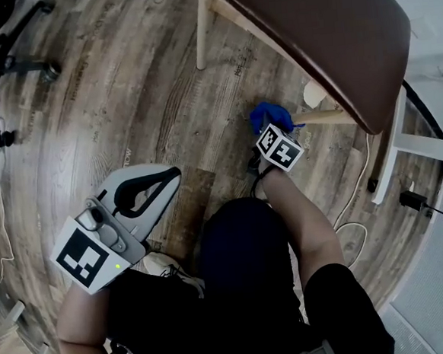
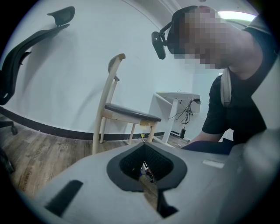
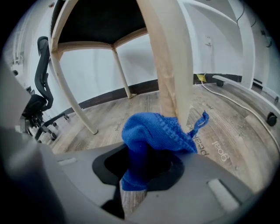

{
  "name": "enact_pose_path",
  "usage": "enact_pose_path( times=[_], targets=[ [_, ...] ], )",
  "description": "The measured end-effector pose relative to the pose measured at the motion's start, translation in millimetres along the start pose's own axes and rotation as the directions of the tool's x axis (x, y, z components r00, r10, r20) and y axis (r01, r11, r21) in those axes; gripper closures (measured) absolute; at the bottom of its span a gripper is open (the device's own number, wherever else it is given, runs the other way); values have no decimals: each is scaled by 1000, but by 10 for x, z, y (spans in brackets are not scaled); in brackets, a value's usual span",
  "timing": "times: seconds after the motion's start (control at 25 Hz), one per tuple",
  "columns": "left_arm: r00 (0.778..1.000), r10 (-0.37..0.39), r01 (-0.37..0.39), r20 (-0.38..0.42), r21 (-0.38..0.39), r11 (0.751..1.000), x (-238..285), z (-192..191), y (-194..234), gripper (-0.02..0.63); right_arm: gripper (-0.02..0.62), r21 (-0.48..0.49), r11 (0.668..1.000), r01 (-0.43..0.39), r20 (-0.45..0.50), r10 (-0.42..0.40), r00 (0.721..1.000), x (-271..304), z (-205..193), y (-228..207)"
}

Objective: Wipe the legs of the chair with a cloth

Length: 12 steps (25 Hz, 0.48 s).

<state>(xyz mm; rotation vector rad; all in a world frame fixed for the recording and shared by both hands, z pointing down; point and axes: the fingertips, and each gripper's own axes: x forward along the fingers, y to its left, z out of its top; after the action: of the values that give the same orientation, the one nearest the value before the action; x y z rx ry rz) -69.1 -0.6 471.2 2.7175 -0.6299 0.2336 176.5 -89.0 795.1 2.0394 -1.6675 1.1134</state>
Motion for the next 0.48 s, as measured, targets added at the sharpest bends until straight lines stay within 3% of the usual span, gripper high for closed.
enact_pose_path(
  times=[0.2, 0.32, 0.48],
  targets=[
    [999, -44, 44, 20, 4, 999, 83, 83, -122, 598, 494, -52, 994, -101, 71, 104, 992, -398, 308, 165],
    [997, -73, 72, 32, 11, 997, 157, 137, -193, 598, 494, -161, 973, -164, 141, 187, 972, -745, 550, 259],
    [993, -107, 106, 44, 18, 994, 313, 199, -285, 598, 494, -330, 920, -211, 226, 294, 929, -1296, 867, 314]
  ],
)
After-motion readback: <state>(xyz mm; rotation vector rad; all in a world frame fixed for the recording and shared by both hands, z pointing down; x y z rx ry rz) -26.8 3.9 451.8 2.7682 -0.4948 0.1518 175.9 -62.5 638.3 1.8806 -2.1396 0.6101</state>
